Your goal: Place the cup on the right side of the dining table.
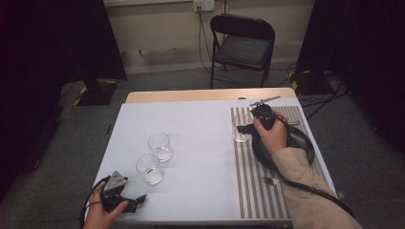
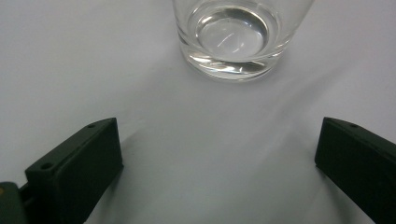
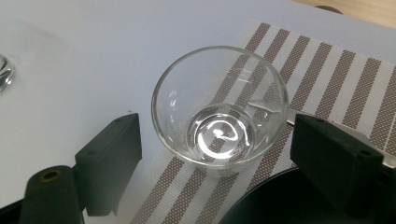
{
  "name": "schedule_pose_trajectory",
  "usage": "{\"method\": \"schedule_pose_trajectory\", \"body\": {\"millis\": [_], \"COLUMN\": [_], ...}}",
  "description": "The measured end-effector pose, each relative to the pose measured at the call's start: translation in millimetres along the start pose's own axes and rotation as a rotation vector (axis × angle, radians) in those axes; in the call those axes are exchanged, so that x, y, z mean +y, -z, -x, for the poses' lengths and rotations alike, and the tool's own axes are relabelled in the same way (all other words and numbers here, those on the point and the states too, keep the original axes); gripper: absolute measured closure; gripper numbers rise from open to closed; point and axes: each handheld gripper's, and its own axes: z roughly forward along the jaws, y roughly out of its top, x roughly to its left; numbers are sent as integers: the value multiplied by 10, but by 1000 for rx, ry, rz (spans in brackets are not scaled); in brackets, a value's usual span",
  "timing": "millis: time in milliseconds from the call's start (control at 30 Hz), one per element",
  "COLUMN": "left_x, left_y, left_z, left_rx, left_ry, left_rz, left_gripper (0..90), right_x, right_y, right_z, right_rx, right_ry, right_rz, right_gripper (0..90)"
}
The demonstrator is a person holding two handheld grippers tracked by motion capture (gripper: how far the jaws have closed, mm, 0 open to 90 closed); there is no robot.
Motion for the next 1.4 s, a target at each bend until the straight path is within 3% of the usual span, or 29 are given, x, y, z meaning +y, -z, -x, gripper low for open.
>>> {"method": "schedule_pose_trajectory", "body": {"millis": [1400], "left_x": [0], "left_y": [0], "left_z": [0], "left_rx": [-1], "left_ry": [1], "left_rz": [0], "left_gripper": [0], "right_x": [-125], "right_y": [100], "right_z": [-193], "right_rx": [32], "right_ry": [60], "right_rz": [-22], "right_gripper": [155]}}
